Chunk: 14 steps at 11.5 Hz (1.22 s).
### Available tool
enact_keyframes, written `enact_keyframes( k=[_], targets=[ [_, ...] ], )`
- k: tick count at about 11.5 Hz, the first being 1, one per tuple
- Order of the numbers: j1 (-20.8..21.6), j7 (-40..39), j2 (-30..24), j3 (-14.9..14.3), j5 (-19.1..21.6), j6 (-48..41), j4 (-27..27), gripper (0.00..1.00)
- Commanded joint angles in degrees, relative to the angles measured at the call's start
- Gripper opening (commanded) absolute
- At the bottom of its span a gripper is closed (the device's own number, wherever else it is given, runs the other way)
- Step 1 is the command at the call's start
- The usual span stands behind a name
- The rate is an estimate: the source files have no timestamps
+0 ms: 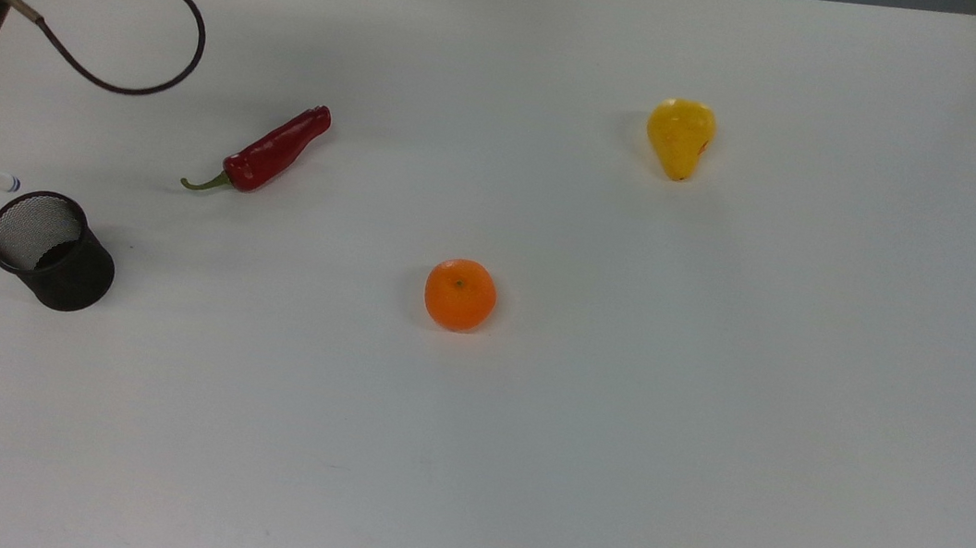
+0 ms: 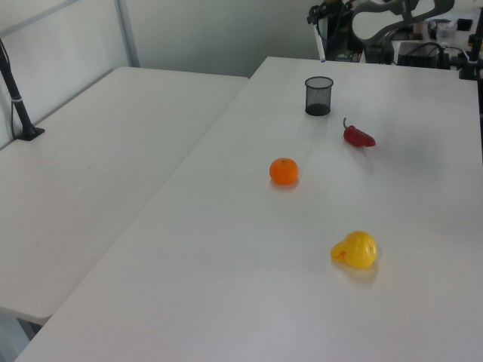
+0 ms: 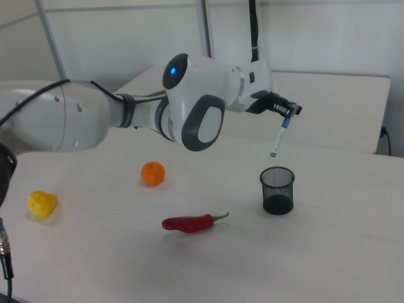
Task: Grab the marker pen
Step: 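Lift the marker up out of the pen cup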
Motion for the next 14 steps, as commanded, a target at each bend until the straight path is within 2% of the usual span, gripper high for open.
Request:
enact_keyframes(
  k=[1, 7, 10, 14],
  targets=[
    [2.3, 0.3, -10.3, -0.1, 0.9, -5.5, -8.4, 0.00],
    [9.0, -0.1, -18.2, 0.7, 0.9, -33.0, -8.4, 0.00],
    [10.1, -0.4, -19.8, 4.5, 0.9, -44.4, -8.5, 0.00],
    [10.1, -3.4, -19.9, 12.3, 1.0, -58.5, -9.4, 0.00]
  ],
)
